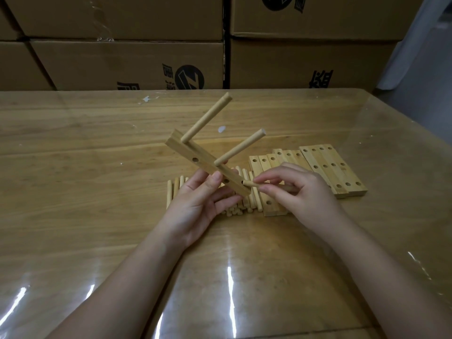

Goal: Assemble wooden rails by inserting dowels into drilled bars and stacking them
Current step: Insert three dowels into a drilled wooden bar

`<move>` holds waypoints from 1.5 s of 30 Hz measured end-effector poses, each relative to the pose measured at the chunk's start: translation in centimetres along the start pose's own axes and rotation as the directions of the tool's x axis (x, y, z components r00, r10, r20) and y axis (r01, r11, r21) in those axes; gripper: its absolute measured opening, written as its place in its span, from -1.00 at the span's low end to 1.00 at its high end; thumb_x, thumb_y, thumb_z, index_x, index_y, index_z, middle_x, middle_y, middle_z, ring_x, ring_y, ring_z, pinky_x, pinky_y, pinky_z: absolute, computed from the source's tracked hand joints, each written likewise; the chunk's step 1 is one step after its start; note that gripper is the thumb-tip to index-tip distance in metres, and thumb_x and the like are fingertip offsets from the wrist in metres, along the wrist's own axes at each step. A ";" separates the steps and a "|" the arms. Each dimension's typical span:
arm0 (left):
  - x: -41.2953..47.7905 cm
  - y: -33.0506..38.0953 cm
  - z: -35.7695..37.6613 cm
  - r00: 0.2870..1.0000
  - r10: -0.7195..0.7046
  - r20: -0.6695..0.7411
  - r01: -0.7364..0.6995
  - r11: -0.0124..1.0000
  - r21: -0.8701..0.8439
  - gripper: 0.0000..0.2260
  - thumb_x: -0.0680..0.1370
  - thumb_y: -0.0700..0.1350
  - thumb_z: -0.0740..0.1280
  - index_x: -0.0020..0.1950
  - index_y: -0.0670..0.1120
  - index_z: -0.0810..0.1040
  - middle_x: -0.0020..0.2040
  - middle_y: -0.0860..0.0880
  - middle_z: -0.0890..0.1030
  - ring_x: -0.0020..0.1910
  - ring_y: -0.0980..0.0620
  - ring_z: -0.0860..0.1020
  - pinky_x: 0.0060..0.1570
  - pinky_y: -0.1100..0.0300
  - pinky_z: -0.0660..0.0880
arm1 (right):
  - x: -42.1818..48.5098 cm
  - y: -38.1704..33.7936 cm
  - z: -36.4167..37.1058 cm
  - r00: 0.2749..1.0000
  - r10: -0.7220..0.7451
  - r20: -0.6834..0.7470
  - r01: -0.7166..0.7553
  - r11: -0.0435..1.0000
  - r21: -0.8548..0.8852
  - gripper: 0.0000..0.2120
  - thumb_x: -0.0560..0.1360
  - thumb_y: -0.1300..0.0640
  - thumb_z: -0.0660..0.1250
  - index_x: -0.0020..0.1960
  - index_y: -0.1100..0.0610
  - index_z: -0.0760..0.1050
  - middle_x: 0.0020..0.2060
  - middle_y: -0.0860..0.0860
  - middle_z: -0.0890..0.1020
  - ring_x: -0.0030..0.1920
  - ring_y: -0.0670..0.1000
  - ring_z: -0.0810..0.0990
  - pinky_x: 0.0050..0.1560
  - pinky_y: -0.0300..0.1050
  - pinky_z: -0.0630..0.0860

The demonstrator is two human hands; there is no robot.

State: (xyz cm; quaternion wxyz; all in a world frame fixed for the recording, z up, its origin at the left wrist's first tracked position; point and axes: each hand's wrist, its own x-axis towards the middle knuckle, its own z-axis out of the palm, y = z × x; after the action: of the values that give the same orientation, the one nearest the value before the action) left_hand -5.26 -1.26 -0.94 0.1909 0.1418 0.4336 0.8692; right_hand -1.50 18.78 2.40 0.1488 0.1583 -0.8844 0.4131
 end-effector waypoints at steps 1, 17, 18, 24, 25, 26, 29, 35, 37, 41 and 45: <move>0.0 0.0 0.0 1.000 0.000 -0.003 0.000 1.000 0.005 -0.63 0.31 0.01 0.57 0.09 0.03 0.66 0.07 -0.09 0.67 0.11 -0.13 0.63 -0.04 0.09 0.59 | 0.0 -0.1 -0.1 1.000 -0.013 0.000 0.013 1.000 -0.028 -0.86 0.45 0.13 0.39 -0.01 -0.01 0.63 -0.18 -0.18 0.56 -0.12 -0.19 0.53 -0.11 -0.30 0.47; 0.0 -0.8 0.1 1.000 0.014 -0.025 -0.012 0.997 0.082 -0.74 0.42 -0.11 0.40 0.10 -0.08 0.61 0.03 -0.11 0.66 0.06 -0.10 0.63 -0.06 0.09 0.59 | -0.2 -1.0 0.7 0.897 -0.418 -0.148 0.237 0.734 -0.636 -0.85 0.48 0.04 0.32 -0.16 -0.03 0.67 -0.17 -0.07 0.63 -0.12 0.08 0.48 0.03 0.06 0.25; -0.1 -0.7 0.1 1.000 0.015 -0.022 -0.013 0.996 0.085 -0.75 0.43 -0.12 0.39 0.10 -0.08 0.61 0.03 -0.11 0.66 0.06 -0.10 0.63 -0.05 0.09 0.59 | -0.2 -1.0 0.7 0.896 -0.419 -0.145 0.237 0.729 -0.642 -0.86 0.48 0.05 0.33 -0.16 -0.02 0.67 -0.17 -0.06 0.63 -0.11 0.09 0.49 0.03 0.06 0.26; -0.2 -0.7 0.3 0.999 0.025 -0.027 -0.022 0.995 0.097 -0.82 0.47 -0.16 0.34 0.05 -0.05 0.65 0.01 -0.09 0.66 0.05 -0.08 0.63 -0.05 0.08 0.59 | -0.3 -1.3 1.1 0.908 -0.395 -0.138 0.220 0.731 -0.646 -0.88 0.47 0.09 0.34 -0.16 -0.01 0.66 -0.18 -0.05 0.63 -0.11 0.11 0.50 0.04 0.04 0.25; -0.2 -0.7 0.3 0.999 0.025 -0.029 -0.022 0.995 0.098 -0.82 0.46 -0.15 0.35 0.04 -0.05 0.65 0.01 -0.09 0.67 0.04 -0.07 0.63 -0.05 0.09 0.59 | -0.3 -1.3 1.1 0.912 -0.387 -0.135 0.217 0.736 -0.641 -0.87 0.47 0.09 0.33 -0.16 0.00 0.66 -0.18 -0.05 0.63 -0.11 0.12 0.50 0.04 0.04 0.26; -0.2 -0.7 0.3 0.999 0.023 -0.031 -0.020 0.995 0.098 -0.82 0.45 -0.14 0.36 0.03 -0.04 0.65 0.00 -0.08 0.67 0.04 -0.07 0.63 -0.06 0.09 0.59 | -0.3 -1.3 1.1 0.915 -0.380 -0.135 0.214 0.741 -0.636 -0.86 0.47 0.09 0.32 -0.15 0.00 0.67 -0.18 -0.05 0.63 -0.11 0.12 0.50 0.04 0.04 0.26; -0.2 -0.6 0.4 0.999 0.012 -0.038 -0.009 0.995 0.096 -0.78 0.40 -0.10 0.41 0.03 -0.05 0.65 0.00 -0.09 0.67 0.04 -0.08 0.64 -0.07 0.11 0.59 | -0.2 -1.5 1.1 0.922 -0.362 -0.137 0.205 0.756 -0.621 -0.80 0.48 0.06 0.27 -0.16 0.02 0.67 -0.19 -0.05 0.64 -0.11 0.11 0.51 0.04 0.02 0.26; -0.2 -0.4 0.5 0.998 -0.003 -0.058 0.010 0.993 0.116 -0.68 0.37 -0.08 0.43 0.11 -0.11 0.59 0.01 -0.11 0.66 0.04 -0.08 0.63 -0.10 0.12 0.59 | -0.1 -1.6 1.1 0.919 -0.369 -0.137 0.213 0.758 -0.616 -0.78 0.48 0.05 0.26 -0.17 0.03 0.68 -0.22 -0.04 0.64 -0.12 0.12 0.53 0.06 -0.02 0.22; -0.3 -0.4 0.6 0.998 0.001 -0.058 0.006 0.993 0.121 -0.72 0.39 -0.09 0.42 0.08 -0.10 0.60 0.01 -0.10 0.66 0.03 -0.08 0.63 -0.11 0.13 0.59 | -0.1 -1.6 1.0 0.919 -0.371 -0.132 0.217 0.756 -0.618 -0.78 0.48 0.04 0.26 -0.17 0.03 0.68 -0.22 -0.04 0.64 -0.12 0.12 0.53 0.06 -0.02 0.22; -0.4 -0.5 0.6 0.999 0.005 -0.052 0.002 0.991 0.132 -0.83 0.47 -0.14 0.34 0.03 -0.05 0.64 0.00 -0.09 0.66 0.00 -0.07 0.64 -0.12 0.13 0.59 | -0.1 -1.3 0.9 0.923 -0.368 -0.112 0.223 0.750 -0.623 -0.82 0.48 0.05 0.29 -0.15 0.03 0.67 -0.22 -0.05 0.65 -0.12 0.11 0.53 0.07 0.00 0.23; -0.3 -0.1 0.8 0.998 0.002 -0.062 0.009 0.984 0.176 -0.76 0.41 -0.05 0.40 0.06 -0.05 0.64 0.02 -0.10 0.67 0.01 -0.09 0.65 -0.14 0.14 0.60 | -0.3 -1.0 0.9 0.918 -0.381 -0.109 0.231 0.739 -0.633 -0.82 0.50 0.03 0.29 -0.12 0.01 0.66 -0.20 -0.06 0.64 -0.13 0.09 0.52 0.06 -0.02 0.22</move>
State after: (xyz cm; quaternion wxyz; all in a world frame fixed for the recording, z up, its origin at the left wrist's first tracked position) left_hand -4.68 -0.77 -0.63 0.1658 0.1305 0.5145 0.8311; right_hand -0.94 17.52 2.36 0.3598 0.1968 -0.9074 0.0921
